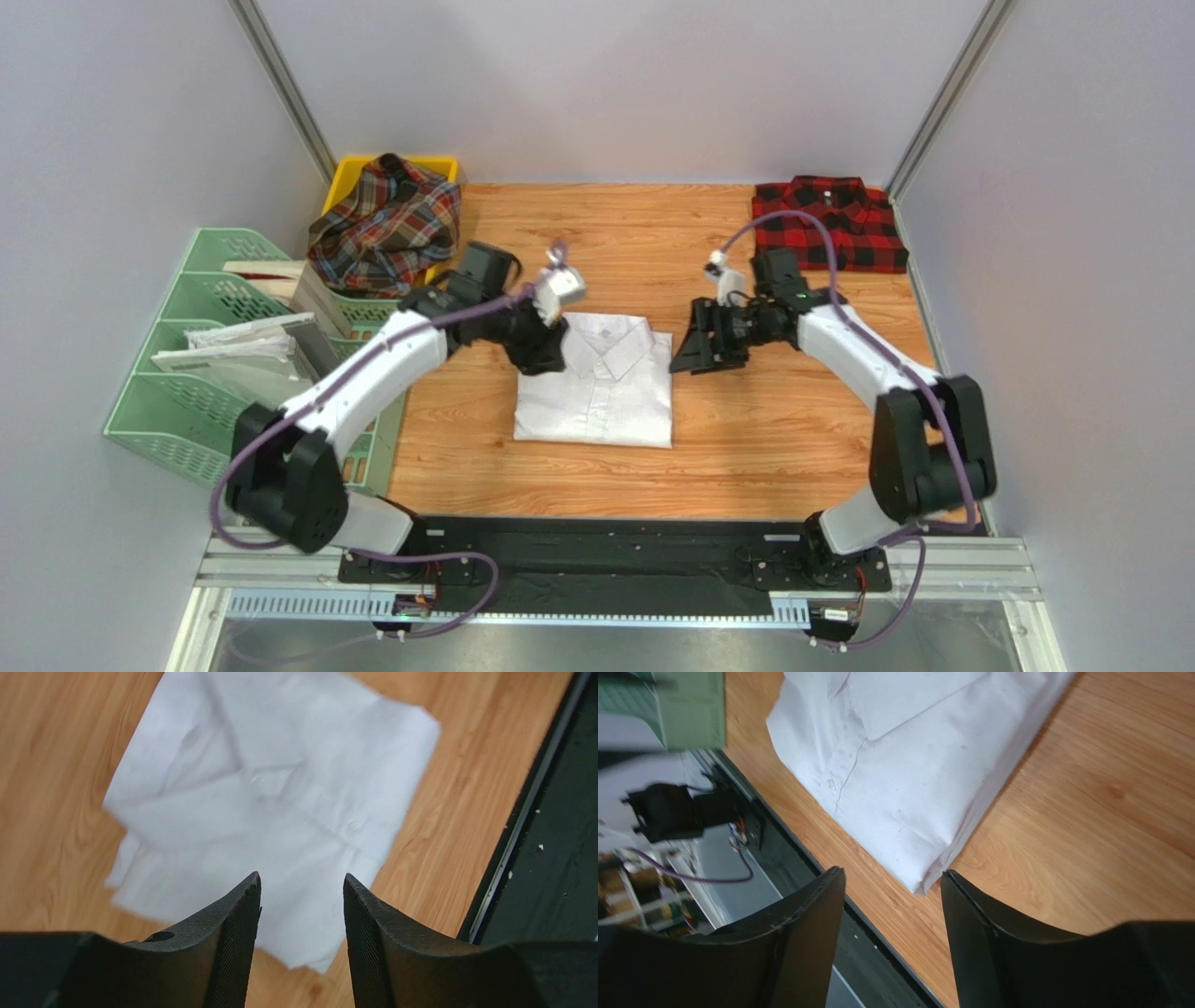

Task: Fold and stack the long sleeve shirts
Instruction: Neatly place the folded shirt to the corner

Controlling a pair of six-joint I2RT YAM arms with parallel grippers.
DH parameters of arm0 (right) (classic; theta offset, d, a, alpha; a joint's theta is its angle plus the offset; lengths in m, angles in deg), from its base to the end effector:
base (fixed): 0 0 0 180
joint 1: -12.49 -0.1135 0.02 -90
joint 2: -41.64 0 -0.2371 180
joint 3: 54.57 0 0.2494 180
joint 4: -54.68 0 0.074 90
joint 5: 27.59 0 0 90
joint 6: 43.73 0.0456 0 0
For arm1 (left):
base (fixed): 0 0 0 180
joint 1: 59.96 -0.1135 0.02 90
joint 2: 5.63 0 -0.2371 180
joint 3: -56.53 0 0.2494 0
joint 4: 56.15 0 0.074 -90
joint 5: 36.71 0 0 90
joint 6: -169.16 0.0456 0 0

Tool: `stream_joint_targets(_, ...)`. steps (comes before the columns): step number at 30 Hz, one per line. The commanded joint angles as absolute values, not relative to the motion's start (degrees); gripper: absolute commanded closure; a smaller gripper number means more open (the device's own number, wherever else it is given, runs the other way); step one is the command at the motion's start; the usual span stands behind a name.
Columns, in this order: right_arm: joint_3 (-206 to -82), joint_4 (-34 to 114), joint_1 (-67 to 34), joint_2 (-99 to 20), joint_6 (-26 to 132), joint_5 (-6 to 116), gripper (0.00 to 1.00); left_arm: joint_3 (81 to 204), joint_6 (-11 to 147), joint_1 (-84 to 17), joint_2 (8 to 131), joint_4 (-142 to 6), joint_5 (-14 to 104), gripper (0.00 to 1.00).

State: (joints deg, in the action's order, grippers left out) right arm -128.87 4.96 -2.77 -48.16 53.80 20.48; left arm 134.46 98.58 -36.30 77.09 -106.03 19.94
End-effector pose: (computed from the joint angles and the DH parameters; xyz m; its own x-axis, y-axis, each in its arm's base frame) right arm 0.2860 0.1096 0.1860 -0.9294 -0.1525 -0.3360 -0.3472 0.6698 0.6564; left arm 0.2677 -0.1447 0.2364 -0.4965 0.5207 -0.6945 0.8392 0.4924 -0.2307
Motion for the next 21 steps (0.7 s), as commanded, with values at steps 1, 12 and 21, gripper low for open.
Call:
stream_joint_targets(1, -119.6, 13.8, 4.8, -45.1, 66.0, 15.3, 0.4, 128.3, 109.6, -17.5, 73.1, -97.2, 38.5, 0.47)
stream_joint_targets(12, -111.0, 20.0, 8.0, -46.1, 75.6, 16.4, 0.41, 136.5, 114.6, 4.4, 96.4, -84.7, 47.6, 0.53)
stream_joint_targets(21, -107.2, 24.0, 8.0, -47.2, 79.1, 17.4, 0.33, 135.9, 115.1, 4.2, 101.8, -81.3, 49.6, 0.81)
